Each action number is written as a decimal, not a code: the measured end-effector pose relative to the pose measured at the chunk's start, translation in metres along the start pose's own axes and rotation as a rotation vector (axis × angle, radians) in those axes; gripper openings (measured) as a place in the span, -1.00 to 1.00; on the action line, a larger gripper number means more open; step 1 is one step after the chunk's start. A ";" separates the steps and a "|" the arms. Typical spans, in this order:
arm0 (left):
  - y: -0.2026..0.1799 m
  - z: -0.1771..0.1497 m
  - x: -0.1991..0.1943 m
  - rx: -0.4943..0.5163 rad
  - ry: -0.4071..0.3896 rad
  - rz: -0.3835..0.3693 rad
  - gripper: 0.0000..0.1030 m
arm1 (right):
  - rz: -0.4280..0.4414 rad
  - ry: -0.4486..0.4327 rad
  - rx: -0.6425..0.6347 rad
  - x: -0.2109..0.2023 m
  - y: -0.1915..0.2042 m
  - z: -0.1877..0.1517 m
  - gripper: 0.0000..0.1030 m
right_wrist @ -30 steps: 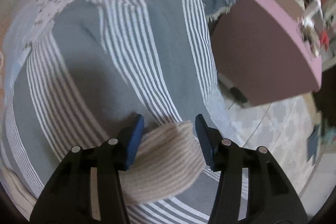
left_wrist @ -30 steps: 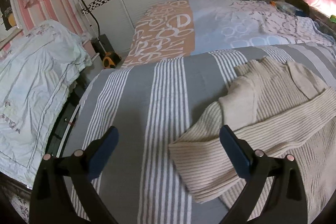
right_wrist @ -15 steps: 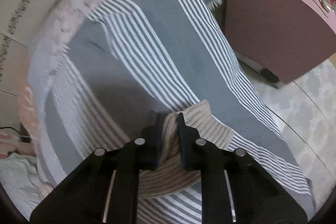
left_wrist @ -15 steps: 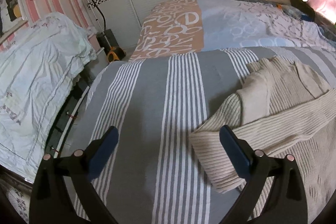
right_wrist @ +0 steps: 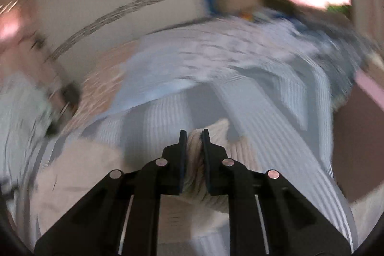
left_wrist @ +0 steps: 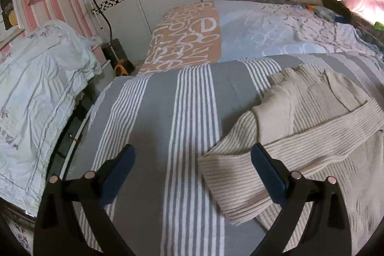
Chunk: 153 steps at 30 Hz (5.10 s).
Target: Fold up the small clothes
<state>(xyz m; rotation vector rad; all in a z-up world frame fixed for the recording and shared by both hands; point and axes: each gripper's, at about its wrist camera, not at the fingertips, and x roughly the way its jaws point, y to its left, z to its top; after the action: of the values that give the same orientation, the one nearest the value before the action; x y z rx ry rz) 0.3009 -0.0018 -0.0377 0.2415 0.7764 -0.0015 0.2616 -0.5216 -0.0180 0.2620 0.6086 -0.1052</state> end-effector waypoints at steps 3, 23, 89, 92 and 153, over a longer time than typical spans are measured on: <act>0.000 -0.001 0.001 -0.003 0.004 -0.013 0.89 | 0.128 -0.004 -0.164 -0.004 0.074 0.000 -0.75; 0.038 -0.024 0.004 -0.078 0.031 -0.059 0.89 | 0.543 0.278 -0.622 0.014 0.253 -0.102 -0.20; 0.010 -0.014 0.014 -0.119 -0.008 -0.243 -0.82 | 0.092 0.316 -0.344 0.050 0.121 -0.064 -0.81; 0.014 -0.008 0.005 -0.141 -0.052 -0.259 -0.82 | 0.108 0.184 -0.246 0.035 0.106 -0.053 -0.83; 0.017 -0.029 0.025 -0.006 -0.024 -0.085 0.11 | 0.123 0.145 -0.341 0.014 0.118 -0.054 -0.22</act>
<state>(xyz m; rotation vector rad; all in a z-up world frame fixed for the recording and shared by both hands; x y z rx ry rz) 0.3002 0.0228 -0.0711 0.2027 0.7618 -0.0819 0.2639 -0.3939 -0.0437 -0.0245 0.7416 0.1373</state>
